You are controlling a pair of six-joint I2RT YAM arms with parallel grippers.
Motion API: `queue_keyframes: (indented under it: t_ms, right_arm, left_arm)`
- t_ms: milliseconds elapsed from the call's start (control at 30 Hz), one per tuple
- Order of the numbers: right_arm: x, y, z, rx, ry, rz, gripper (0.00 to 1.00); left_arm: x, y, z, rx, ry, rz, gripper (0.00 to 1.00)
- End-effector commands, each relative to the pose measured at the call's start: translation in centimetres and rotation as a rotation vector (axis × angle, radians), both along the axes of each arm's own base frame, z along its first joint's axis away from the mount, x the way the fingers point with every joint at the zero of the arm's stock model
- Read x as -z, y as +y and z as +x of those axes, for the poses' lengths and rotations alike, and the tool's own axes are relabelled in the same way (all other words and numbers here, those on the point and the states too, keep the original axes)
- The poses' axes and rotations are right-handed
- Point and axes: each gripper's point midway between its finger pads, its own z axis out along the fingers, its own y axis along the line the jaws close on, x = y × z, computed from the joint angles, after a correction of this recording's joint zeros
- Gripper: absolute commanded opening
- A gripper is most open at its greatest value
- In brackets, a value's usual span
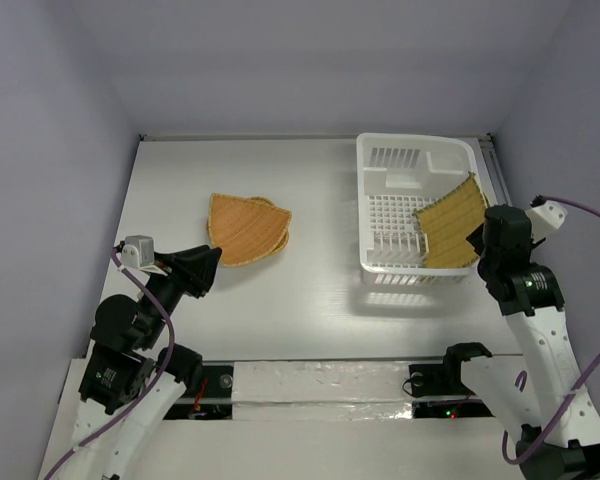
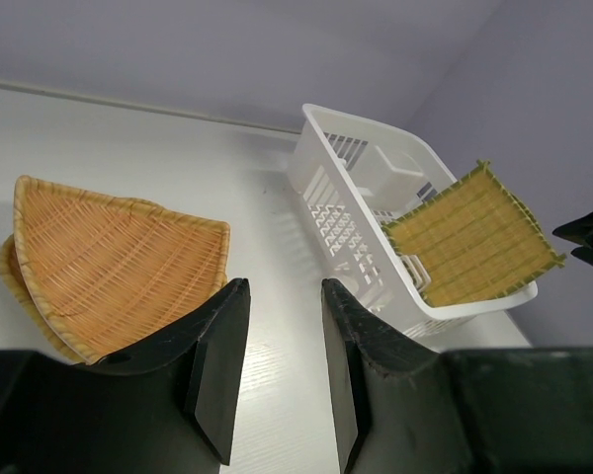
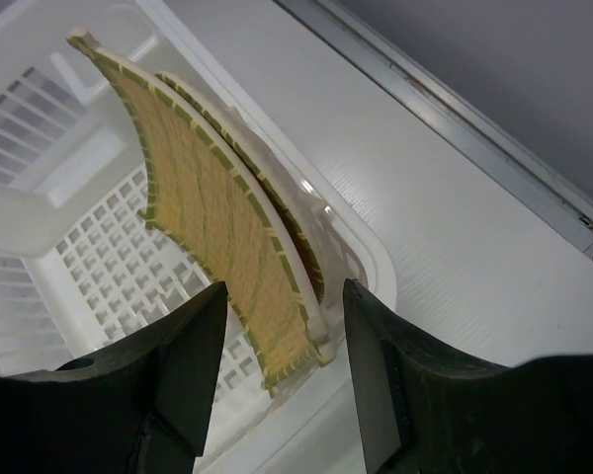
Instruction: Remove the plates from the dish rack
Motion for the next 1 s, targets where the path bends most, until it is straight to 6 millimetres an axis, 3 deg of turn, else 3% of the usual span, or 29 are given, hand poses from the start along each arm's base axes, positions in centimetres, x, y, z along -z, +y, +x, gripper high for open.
queue_keyframes:
  t_ms: [0, 233, 333, 467, 733, 967]
  right_arm:
    - [0.9, 0.8, 1.0, -0.029, 0.036, 0.031, 0.56]
    - [1.9, 1.2, 1.2, -0.042, 0.049, 0.047, 0.55]
    - [2.2, 1.6, 1.5, -0.071, 0.057, 0.051, 0.51]
    - [1.7, 1.9, 1.5, -0.100, 0.029, 0.056, 0.38]
    - [1.1, 3.2, 1.9, -0.197, 0.025, 0.062, 0.32]
    - [2.2, 3.1, 3.5, -0.205, 0.076, 0.025, 0.48]
  left_arm:
    - [-1.3, 0.0, -0.1, 0.001, -0.044, -0.021, 0.32]
    - [-1.4, 0.2, -0.1, -0.009, -0.043, -0.025, 0.33]
    - [-1.3, 0.2, -0.1, -0.011, -0.043, -0.025, 0.33]
    - [-1.4, 0.2, -0.1, -0.012, -0.043, -0.028, 0.33]
    - [-1.3, 0.2, 0.0, -0.009, -0.039, -0.025, 0.33]
    - [-1.3, 0.3, 0.0, -0.015, -0.038, -0.029, 0.33]
